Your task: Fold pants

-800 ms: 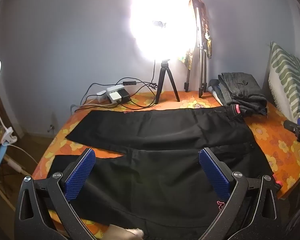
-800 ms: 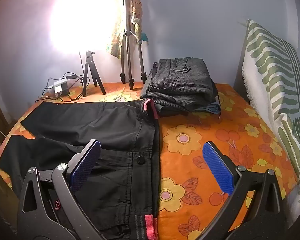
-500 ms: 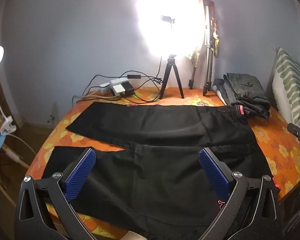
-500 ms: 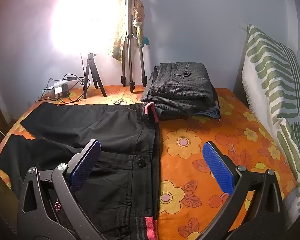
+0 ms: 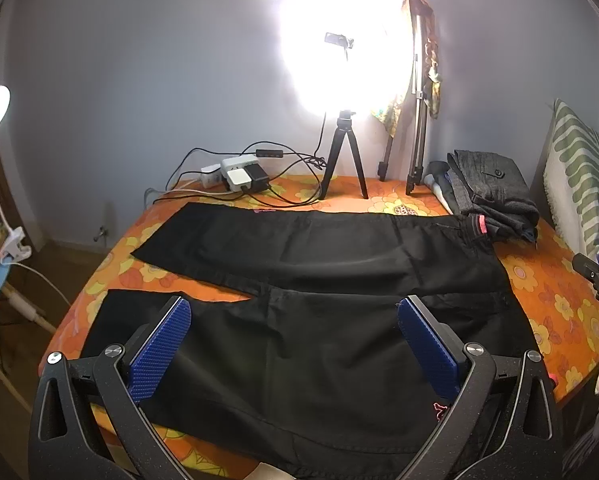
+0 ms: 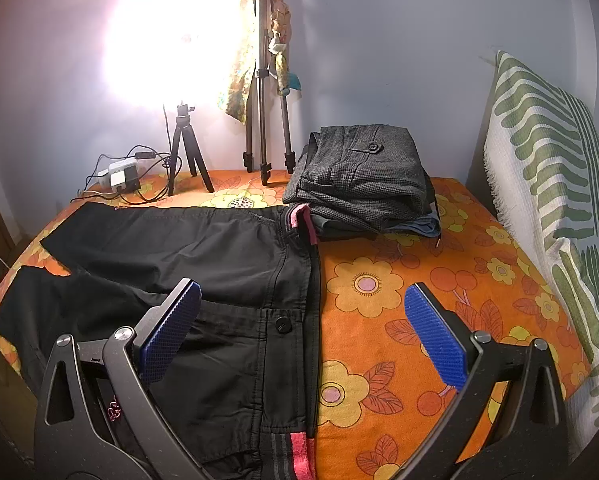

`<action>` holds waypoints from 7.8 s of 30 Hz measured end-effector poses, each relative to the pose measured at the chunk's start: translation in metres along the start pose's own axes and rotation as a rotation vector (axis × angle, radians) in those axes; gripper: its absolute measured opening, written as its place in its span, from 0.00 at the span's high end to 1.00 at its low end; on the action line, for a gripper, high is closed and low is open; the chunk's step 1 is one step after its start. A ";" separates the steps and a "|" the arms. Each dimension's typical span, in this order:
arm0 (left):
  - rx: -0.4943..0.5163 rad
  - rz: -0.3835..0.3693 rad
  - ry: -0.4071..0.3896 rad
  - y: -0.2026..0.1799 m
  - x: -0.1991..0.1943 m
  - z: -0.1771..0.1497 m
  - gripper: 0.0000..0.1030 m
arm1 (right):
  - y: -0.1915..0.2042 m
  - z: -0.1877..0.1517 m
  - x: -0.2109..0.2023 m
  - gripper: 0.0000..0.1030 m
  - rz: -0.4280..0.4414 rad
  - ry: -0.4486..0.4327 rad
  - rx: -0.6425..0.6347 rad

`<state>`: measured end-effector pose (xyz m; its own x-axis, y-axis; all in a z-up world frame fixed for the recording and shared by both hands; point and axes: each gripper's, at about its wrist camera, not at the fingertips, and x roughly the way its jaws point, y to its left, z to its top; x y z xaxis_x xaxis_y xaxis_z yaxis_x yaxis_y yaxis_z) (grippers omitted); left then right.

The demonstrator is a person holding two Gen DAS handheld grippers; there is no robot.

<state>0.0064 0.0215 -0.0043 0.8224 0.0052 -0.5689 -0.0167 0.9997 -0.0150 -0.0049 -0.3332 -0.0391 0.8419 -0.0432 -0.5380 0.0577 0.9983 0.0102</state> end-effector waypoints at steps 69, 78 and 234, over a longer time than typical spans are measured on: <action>0.010 0.014 -0.009 -0.002 -0.002 0.003 0.00 | 0.002 -0.001 0.001 0.00 0.000 0.002 -0.005; 0.014 0.018 -0.011 -0.002 -0.002 0.002 0.00 | 0.004 -0.002 0.000 0.00 0.000 0.004 -0.007; -0.840 -0.065 -0.101 0.180 0.024 -0.059 0.96 | 0.179 -0.053 -0.007 0.94 0.518 0.109 -0.548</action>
<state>-0.0101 0.2000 -0.0693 0.8828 -0.0099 -0.4697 -0.3513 0.6499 -0.6739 -0.0285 -0.1520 -0.0779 0.6293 0.4117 -0.6592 -0.6289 0.7681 -0.1206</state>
